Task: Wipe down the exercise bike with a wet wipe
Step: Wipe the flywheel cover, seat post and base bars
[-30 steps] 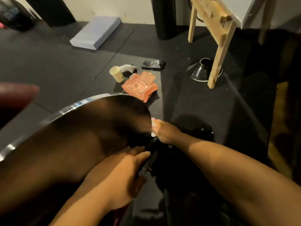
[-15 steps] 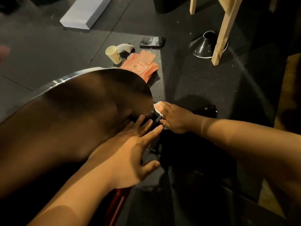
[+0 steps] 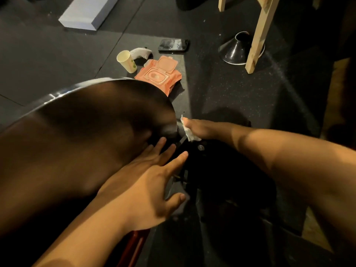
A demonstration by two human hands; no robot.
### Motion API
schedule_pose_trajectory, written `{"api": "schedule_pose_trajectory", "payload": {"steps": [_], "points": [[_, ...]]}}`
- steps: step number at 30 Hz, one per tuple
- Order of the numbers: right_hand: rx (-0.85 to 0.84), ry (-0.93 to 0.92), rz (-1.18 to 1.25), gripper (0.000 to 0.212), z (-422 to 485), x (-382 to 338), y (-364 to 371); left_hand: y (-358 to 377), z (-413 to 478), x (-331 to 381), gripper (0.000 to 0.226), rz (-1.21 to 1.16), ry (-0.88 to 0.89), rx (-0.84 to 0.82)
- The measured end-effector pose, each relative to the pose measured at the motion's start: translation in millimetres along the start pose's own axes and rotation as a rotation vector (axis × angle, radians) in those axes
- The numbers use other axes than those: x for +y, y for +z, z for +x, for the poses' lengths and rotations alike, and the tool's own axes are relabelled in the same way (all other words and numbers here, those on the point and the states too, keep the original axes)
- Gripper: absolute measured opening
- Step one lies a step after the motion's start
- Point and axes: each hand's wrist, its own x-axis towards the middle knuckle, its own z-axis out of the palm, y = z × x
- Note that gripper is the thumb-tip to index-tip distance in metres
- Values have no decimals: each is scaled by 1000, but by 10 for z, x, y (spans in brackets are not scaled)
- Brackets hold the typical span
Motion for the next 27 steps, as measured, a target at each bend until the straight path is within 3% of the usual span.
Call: {"api": "schedule_pose_trajectory", "payload": {"steps": [3,6,9,13,17,20,23,27], "points": [[50,61,-79,78,331,-170,145,-23,-6,2,83,-5,-6,4],[88,12,-192,49,246,-167,181,-9,-3,-8,80,-16,-14,-13],[145,-10,-199,55,56,66,173,-6,6,-29,79,-8,-10,-6],[72,88,-348,51,-17,240,85,-3,13,-4,77,4,-16,-34],[118,236,-389,53,132,-82,77,-35,22,12,76,26,-12,-35],[321,73,-518,39,-33,-64,219,-42,28,14,75,32,17,-44],[416,-140,-657,54,-407,313,380,-11,39,-15,75,14,-3,-67],[558,-225,-850,69,-927,993,412,131,113,-63,70,-37,-15,-6]]}}
